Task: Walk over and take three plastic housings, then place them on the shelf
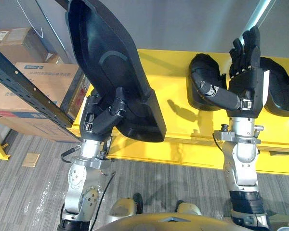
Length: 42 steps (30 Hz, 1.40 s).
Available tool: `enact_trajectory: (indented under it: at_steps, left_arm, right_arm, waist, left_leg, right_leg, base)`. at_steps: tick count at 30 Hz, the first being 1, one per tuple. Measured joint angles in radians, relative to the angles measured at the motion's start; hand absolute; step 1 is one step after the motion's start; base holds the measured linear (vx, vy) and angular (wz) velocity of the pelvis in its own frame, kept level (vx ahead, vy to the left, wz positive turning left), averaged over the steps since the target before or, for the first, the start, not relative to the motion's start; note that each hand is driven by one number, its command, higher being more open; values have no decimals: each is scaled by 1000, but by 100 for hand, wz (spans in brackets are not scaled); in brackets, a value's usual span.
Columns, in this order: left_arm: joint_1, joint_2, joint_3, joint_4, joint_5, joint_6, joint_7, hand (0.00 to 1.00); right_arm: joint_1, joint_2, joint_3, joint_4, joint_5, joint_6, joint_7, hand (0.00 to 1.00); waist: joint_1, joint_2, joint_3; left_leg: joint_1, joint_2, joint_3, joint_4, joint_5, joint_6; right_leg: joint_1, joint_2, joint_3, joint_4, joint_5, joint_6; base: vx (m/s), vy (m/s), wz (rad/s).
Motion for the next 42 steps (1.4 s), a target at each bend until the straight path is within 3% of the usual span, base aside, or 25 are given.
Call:
enact_trajectory:
  at_steps: [10,13,16,17,19,20,22,23,24,25,26,27,28,29,30,32,34,38,42]
  left_arm:
    - [110,-33,1,-31,13,36,-6,0]
    - [105,-34,1,-34,27,36,-2,0]
    - [106,-40,2,-35,50,33,21,0]
    - [106,-35,1,-36,57,30,22,0]
    - [109,-35,-1,-35,80,28,22,0]
    - [107,-35,-1,-35,91,25,19,0]
    - [107,-36,-2,-35,119,16,8,0]
    - [101,-30,-2,-34,126,15,-15,0]
    - [88,-20,-1,-32,125,15,-24,0]
    - [83,7,0,-29,126,15,-31,0]
    - [80,25,-1,-22,132,15,-33,0]
    - [78,37,1,-21,133,15,-34,0]
    - [67,57,3,-15,129,16,-38,0]
    - [56,73,7,-4,124,17,-53,0]
    - [52,79,12,1,124,18,-55,0]
    - [16,90,12,3,126,23,-37,0]
    - [-23,89,-5,3,131,39,-4,0]
    - [-64,85,-87,18,209,84,38,0]
    - [-87,84,-142,32,299,109,62,0]
  right_arm:
    - [65,26,97,-50,-1,14,22,100]
    - [66,18,131,-50,0,25,22,100]
    - [59,-24,165,-20,0,33,35,100]
    - [59,-32,163,-19,3,33,43,100]
    - [55,-36,162,-15,40,28,44,100]
    - [42,-39,149,-12,51,23,40,100]
    - [24,-59,140,-12,80,-4,23,100]
    - [24,-55,126,-12,77,-19,-3,100]
    - [26,-38,122,-9,75,-21,-21,100]
    - [29,-13,127,7,70,-15,-52,100]
    - [34,-5,146,27,67,-13,-71,100]
    - [36,-4,156,34,67,-11,-76,100]
    - [40,-1,168,46,66,-11,-85,100]
    - [44,9,170,49,66,-9,-76,100]
    - [46,10,171,49,65,-9,-70,100]
    - [43,5,163,33,37,-10,-51,100]
    - [43,0,161,18,28,-9,-39,100]
    - [46,-17,124,14,27,9,-23,100]
    - [44,-50,66,13,31,24,-25,100]
  waist:
    - [-1,2,0]
    - [0,-1,12]
    - [17,-6,16]
    - [5,-9,23]
    - [-9,-11,27]
    - [-9,3,18]
    - [-15,14,12]
    - [-29,37,-2]
    - [-31,17,8]
    - [-20,-3,21]
    - [2,0,20]
    - [8,0,20]
    - [19,-3,19]
    - [24,-1,21]
    - [21,-5,18]
    - [6,-24,1]
    - [-3,-36,-6]
    - [-50,-4,-11]
    - [-58,6,-15]
  left_leg:
    - [31,2,-26,-54,12,0]
    - [-40,9,-52,86,-8,-6]
    - [-132,18,-125,261,-45,-30]
    - [-176,63,-138,341,-85,10]
    - [-182,164,-193,380,-88,-28]
    - [-158,194,-249,352,-71,-63]
    - [-109,206,-274,264,-52,-131]
    - [-75,178,-232,202,-125,-196]
    - [-78,154,-221,212,-135,-187]
    - [-85,120,-195,263,-146,-169]
    - [-97,117,-177,310,-176,-152]
    - [-98,117,-164,322,-187,-140]
    - [-96,115,-150,324,-192,-124]
    - [-81,113,-136,289,-182,-104]
    - [-75,107,-137,263,-170,-97]
    - [-64,87,-145,163,-121,-101]
    - [-73,69,-144,134,-98,-99]
    - [-101,69,-171,93,-48,-105]
    - [-86,101,-178,18,5,-133]
  right_leg:
    - [29,14,-22,-19,-21,4]
    - [20,10,-18,-17,-28,0]
    - [-1,-5,36,-18,-48,25]
    - [-16,-8,37,-4,-47,27]
    - [-35,-18,65,24,-44,33]
    - [-58,-38,96,36,-38,53]
    - [-96,-80,141,44,-22,93]
    - [-101,-111,154,36,2,131]
    - [-92,-142,164,23,22,153]
    - [-78,-176,171,-14,81,146]
    - [-70,-178,170,-47,154,140]
    - [-69,-179,166,-55,185,137]
    - [-70,-180,138,-70,243,112]
    - [-75,-174,111,-49,236,95]
    - [-77,-161,111,-29,211,99]
    - [-76,-91,109,-21,116,88]
    - [-73,-87,82,-58,96,68]
    - [-69,-74,52,-90,89,78]
    - [-83,-37,50,-91,84,68]
  base:
    - [-14,-24,6]
    - [-87,3,2]
    - [-129,86,-34]
    - [-110,156,-17]
    - [-122,219,-30]
    - [-94,410,-61]
    - [-51,508,-40]
    - [-10,474,4]
    - [-26,536,-6]
    - [-62,475,-27]
    - [-100,471,-42]
    - [-156,541,-36]
    - [-155,430,-22]
    - [-152,348,-13]
    - [-72,124,3]
    - [-26,54,17]
    - [-36,1,10]
    - [-13,-58,26]
    - [16,-115,6]
